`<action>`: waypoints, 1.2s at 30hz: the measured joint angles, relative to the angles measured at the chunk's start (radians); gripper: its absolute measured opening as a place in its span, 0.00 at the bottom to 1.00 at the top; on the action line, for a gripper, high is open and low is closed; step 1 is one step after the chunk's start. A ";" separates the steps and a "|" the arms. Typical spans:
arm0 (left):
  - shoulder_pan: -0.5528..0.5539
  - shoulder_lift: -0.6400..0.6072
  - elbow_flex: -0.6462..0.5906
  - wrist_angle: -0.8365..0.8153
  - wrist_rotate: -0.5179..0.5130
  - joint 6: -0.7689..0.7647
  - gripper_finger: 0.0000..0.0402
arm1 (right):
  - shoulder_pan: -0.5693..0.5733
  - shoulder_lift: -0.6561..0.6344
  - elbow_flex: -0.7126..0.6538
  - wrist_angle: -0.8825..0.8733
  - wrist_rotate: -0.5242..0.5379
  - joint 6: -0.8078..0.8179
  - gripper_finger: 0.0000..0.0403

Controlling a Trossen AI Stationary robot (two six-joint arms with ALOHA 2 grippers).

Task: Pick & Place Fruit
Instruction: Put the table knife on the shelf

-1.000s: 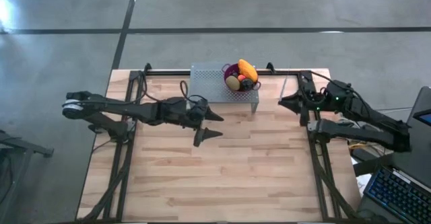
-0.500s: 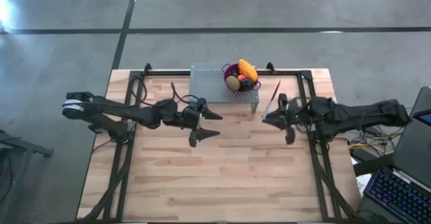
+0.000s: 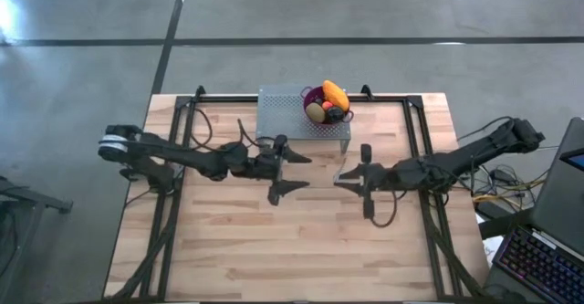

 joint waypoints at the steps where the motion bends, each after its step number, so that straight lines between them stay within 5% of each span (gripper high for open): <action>1: -0.001 0.018 0.019 0.000 0.000 0.005 0.78 | 0.007 0.018 0.014 -0.001 0.012 -0.004 0.13; 30: -0.013 0.205 0.345 -0.176 0.067 0.103 0.78 | 0.018 0.083 0.074 -0.016 0.079 -0.025 0.12; 36: -0.022 0.202 0.349 -0.188 0.073 0.087 0.69 | 0.018 0.083 0.074 -0.019 0.079 -0.026 0.13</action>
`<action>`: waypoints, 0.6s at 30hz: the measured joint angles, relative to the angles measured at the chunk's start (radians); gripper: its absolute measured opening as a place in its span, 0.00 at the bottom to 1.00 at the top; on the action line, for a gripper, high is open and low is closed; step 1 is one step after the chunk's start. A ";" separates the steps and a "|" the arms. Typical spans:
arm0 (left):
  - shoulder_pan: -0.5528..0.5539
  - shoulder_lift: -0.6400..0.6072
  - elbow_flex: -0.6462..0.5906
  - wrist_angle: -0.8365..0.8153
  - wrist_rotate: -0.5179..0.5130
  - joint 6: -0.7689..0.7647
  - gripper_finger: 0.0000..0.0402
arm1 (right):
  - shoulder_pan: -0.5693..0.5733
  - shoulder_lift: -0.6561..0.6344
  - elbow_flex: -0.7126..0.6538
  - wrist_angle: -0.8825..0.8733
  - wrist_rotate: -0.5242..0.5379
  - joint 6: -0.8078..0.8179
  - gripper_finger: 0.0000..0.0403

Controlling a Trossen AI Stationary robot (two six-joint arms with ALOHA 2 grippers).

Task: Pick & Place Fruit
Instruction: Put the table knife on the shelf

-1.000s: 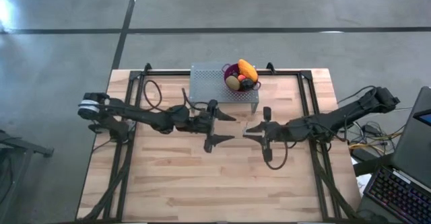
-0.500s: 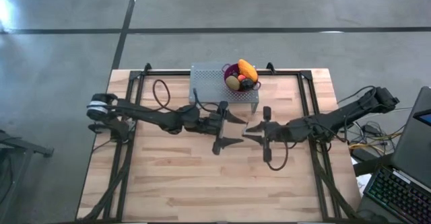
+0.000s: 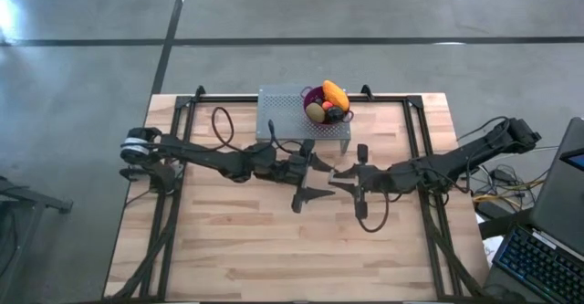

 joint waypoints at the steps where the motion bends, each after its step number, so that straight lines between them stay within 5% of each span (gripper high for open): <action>1: 0.000 -0.001 0.000 -0.007 0.000 -0.008 0.66 | 0.000 0.000 0.000 0.000 0.000 0.000 0.13; 18: 0.005 -0.001 0.000 -0.030 -0.006 -0.082 0.16 | 0.001 0.000 -0.001 -0.002 -0.009 0.008 0.13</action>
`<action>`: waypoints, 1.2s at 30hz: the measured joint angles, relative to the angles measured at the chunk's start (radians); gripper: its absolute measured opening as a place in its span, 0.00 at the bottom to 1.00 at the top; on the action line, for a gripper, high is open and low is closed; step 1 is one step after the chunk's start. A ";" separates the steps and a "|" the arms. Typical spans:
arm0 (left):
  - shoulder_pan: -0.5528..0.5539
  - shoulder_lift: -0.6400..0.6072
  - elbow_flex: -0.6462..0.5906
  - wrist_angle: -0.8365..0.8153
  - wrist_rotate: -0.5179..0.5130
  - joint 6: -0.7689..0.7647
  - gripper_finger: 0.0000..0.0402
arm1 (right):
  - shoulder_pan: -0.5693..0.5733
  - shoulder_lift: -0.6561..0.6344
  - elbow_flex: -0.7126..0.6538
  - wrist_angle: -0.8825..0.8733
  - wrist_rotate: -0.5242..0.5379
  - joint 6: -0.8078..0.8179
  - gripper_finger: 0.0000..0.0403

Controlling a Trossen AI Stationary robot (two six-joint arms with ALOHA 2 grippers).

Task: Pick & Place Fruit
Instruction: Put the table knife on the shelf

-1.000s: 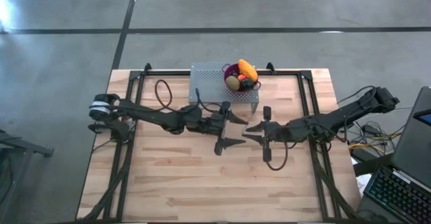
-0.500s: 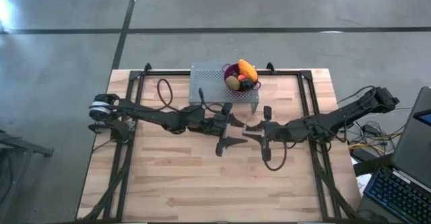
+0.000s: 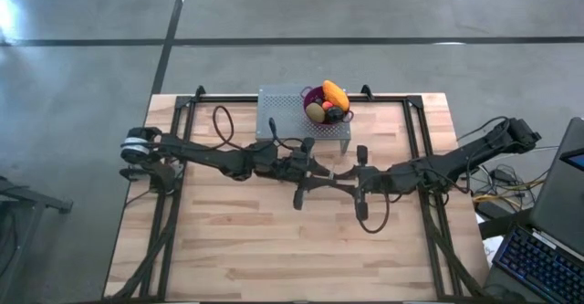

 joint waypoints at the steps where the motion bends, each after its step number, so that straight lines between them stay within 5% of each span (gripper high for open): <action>1: 0.000 0.000 0.000 0.001 -0.001 0.005 0.14 | 0.000 0.000 0.000 0.002 -0.001 0.003 0.13; 10: 0.002 0.000 0.000 -0.003 0.001 -0.015 0.12 | 0.000 -0.002 0.000 0.001 -0.003 0.018 0.21; 19: 0.019 -0.059 -0.002 -0.117 -0.014 -0.044 0.13 | -0.001 -0.051 0.091 -0.224 0.013 0.075 0.44; 24: 0.022 -0.183 -0.002 -0.343 -0.272 -0.030 0.13 | -0.001 -0.098 0.171 -0.455 0.053 0.152 0.53; 31: 0.052 -0.345 -0.002 -0.707 -0.758 -0.176 0.13 | -0.002 -0.153 0.290 -0.873 0.296 0.358 0.54; 36: 0.164 -0.409 0.013 -0.957 -0.776 -0.426 0.13 | -0.009 -0.183 0.377 -1.176 0.402 0.613 0.52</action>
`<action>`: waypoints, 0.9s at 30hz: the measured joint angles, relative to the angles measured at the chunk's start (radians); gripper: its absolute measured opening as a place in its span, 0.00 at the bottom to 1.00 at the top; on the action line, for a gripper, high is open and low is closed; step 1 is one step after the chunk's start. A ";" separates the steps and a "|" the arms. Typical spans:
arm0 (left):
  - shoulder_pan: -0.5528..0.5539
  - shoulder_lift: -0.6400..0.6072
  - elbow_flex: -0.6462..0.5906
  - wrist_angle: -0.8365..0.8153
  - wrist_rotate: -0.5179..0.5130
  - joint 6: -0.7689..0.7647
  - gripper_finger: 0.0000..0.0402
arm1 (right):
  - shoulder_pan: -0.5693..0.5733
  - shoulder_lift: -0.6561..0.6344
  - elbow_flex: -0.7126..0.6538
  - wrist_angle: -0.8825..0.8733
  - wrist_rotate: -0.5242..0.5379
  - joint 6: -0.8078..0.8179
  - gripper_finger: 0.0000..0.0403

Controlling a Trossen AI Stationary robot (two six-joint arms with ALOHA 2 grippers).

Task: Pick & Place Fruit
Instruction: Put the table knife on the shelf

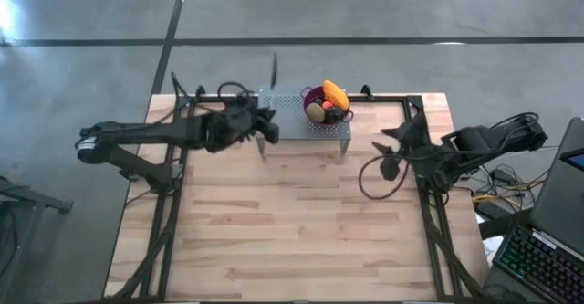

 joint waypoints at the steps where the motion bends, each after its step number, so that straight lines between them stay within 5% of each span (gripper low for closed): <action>1: 0.025 -0.005 0.002 -0.036 0.013 -0.046 0.13 | -0.004 -0.004 0.013 -0.046 0.000 0.035 0.52; 13: 0.223 0.043 0.063 -0.144 0.331 -0.256 0.14 | -0.076 -0.010 0.102 -0.286 -0.002 0.137 0.55; 27: 0.342 0.383 0.461 -0.599 0.481 -0.381 0.14 | -0.117 -0.075 0.116 -0.326 -0.007 0.113 0.52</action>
